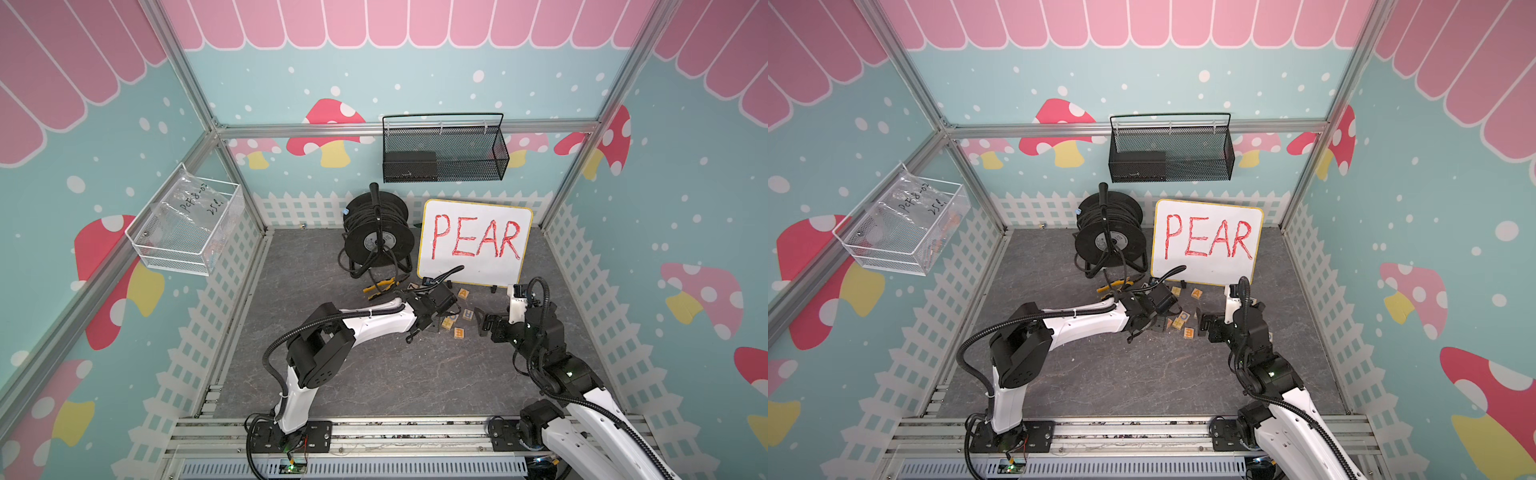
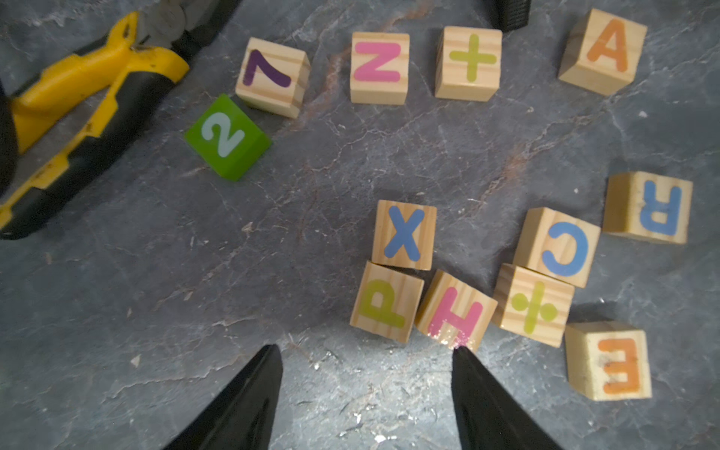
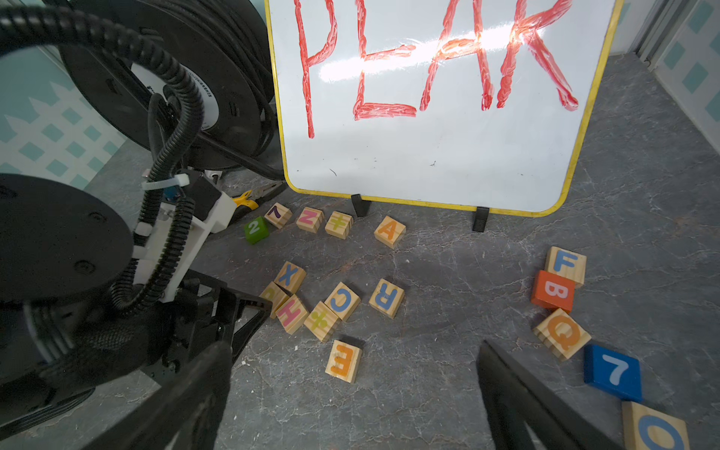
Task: Spell the uppercase word “pear” with letter blocks
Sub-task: Pick up the letter block from the center of the board.
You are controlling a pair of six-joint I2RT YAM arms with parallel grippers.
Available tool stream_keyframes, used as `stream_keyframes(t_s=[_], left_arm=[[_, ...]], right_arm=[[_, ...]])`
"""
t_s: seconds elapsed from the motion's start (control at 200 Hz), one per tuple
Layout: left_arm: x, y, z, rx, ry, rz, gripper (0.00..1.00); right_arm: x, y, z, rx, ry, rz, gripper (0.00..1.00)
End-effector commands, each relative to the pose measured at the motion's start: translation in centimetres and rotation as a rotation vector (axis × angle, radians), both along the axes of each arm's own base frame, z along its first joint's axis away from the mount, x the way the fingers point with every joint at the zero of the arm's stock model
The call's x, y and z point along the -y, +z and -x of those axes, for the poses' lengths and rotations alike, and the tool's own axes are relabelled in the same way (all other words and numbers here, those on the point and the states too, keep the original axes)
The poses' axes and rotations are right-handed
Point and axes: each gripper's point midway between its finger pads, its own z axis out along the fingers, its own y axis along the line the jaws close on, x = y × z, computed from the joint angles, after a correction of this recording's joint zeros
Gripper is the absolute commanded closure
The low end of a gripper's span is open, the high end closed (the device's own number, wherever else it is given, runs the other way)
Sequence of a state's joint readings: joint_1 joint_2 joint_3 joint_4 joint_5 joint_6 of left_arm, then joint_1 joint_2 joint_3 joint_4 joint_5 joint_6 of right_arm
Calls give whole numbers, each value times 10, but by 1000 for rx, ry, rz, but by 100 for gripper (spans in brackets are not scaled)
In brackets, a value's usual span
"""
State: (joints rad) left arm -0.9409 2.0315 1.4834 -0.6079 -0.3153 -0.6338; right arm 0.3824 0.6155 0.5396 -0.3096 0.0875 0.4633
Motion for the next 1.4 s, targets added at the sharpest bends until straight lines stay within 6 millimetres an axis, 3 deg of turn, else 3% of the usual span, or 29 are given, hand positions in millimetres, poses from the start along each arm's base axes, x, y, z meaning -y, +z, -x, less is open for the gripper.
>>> stream_keyframes(t_s=[0.0, 0.686, 1.396], left_arm=[[6, -7, -4, -28, -18, 19, 32], [-1, -30, -12, -69, -60, 35, 36], [0, -38, -10, -92, -105, 48, 41]], right_arm=[[-1, -4, 1, -4, 11, 18, 0], [2, -10, -1, -17, -8, 31, 1], [5, -14, -2, -34, -26, 44, 1]])
